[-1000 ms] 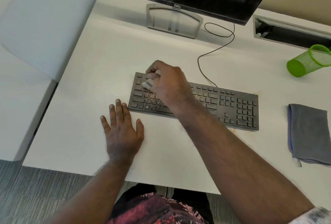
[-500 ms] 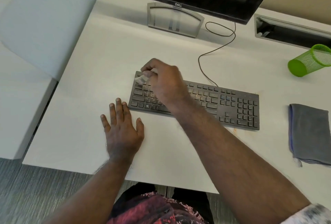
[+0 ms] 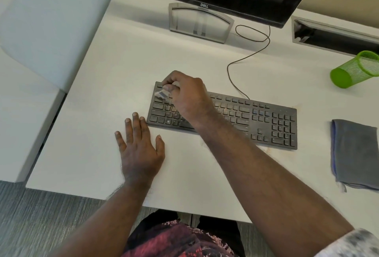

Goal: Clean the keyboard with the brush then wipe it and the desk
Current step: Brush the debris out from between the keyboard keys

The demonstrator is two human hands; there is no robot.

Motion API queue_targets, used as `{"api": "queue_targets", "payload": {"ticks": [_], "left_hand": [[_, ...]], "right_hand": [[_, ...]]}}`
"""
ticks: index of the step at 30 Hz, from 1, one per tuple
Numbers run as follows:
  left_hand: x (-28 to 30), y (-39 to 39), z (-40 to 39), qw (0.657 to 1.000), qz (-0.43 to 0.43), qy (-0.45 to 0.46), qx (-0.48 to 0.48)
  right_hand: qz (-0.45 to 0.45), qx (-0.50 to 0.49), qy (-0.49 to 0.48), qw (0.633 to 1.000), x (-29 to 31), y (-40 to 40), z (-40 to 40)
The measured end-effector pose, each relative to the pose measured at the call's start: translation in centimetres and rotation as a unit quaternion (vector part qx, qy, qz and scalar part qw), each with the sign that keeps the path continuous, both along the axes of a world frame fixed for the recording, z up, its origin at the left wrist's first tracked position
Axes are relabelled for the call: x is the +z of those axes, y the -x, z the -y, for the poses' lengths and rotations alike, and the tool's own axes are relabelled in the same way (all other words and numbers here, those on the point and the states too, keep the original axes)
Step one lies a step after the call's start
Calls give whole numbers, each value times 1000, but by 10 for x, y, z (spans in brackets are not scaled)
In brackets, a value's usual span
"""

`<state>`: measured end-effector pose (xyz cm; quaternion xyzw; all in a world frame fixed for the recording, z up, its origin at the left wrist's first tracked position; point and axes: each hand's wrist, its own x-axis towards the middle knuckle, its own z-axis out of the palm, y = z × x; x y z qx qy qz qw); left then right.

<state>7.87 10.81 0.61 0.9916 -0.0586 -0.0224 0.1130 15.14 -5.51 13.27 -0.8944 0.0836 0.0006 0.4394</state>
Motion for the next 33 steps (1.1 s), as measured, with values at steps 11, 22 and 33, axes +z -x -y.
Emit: {"api": "queue_targets", "payload": {"ticks": [11,22,33], "left_hand": [[-1,0,0,1000,0,1,2],[-1,1,1,1000,6,5,4],[0,0,0,1000,-2,2,2]], "right_hand": [[6,-19,16,1000,-3,1,3],[25,-57,-6,998,-1,-2,11],[27,-12,-66,997,-10,-5,-19]]}}
